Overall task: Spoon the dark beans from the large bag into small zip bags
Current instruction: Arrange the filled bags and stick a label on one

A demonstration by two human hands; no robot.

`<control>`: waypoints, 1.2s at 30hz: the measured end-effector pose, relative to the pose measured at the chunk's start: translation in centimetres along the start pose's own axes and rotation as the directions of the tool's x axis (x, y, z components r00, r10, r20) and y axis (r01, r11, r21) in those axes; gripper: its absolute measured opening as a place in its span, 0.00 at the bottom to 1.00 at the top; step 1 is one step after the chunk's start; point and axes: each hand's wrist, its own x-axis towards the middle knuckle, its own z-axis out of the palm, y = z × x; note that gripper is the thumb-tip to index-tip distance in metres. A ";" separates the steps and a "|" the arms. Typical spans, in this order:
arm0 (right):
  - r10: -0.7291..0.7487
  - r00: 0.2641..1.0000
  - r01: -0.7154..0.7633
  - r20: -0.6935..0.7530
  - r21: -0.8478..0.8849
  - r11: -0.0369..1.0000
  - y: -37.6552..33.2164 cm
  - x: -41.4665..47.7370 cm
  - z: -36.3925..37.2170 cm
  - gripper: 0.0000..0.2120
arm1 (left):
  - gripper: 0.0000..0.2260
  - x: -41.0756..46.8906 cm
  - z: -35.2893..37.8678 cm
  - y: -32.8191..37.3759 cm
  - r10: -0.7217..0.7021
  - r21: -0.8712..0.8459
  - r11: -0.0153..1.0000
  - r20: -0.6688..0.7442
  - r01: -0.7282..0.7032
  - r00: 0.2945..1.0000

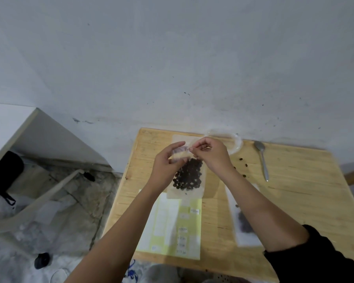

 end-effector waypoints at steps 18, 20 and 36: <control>0.146 0.988 -0.141 -0.051 0.091 0.986 0.0 4.1 2.5 0.24 | 0.10 3.9 -1.7 0.5 -0.050 -0.131 0.991 -0.184 0.026 0.982; 0.151 0.987 -0.141 -0.064 0.137 0.981 -0.1 4.8 3.2 0.21 | 0.09 4.9 -2.1 0.5 -0.070 -0.149 0.988 -0.202 0.040 0.977; 0.261 0.948 -0.223 -0.181 0.203 0.953 3.4 8.9 10.8 0.12 | 0.13 12.3 -9.8 -3.7 -0.258 0.075 0.958 -0.195 0.277 0.946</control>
